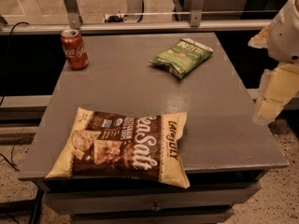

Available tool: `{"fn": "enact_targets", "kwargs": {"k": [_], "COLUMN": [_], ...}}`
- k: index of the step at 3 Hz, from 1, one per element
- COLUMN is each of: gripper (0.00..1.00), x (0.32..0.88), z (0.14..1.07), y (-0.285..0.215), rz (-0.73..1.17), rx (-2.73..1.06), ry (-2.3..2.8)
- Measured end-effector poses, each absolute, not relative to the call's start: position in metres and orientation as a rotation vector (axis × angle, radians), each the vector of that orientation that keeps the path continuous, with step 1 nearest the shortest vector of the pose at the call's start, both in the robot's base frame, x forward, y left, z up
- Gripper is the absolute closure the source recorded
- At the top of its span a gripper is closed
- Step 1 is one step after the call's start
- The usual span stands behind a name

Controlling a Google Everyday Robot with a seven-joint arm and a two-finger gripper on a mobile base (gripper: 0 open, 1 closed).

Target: Move brown chip bag near green jalapeno chip bag

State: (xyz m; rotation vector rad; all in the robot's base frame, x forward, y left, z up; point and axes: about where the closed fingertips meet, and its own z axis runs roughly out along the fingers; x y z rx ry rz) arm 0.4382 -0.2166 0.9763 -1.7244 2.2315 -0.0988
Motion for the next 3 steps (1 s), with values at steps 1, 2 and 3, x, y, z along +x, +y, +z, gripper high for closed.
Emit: {"fn": "enact_targets", "kwargs": {"k": [1, 2, 3], "gripper": [0.0, 0.0, 0.0], "x": [0.438, 0.439, 0.442], "z": [0.976, 0.953, 0.912], "y": [-0.217, -0.193, -0.15], "rz": [-0.099, 0.014, 0.23], "rx": [-1.724, -1.737, -1.729], "ry": [2.231, 2.205, 2.178]}}
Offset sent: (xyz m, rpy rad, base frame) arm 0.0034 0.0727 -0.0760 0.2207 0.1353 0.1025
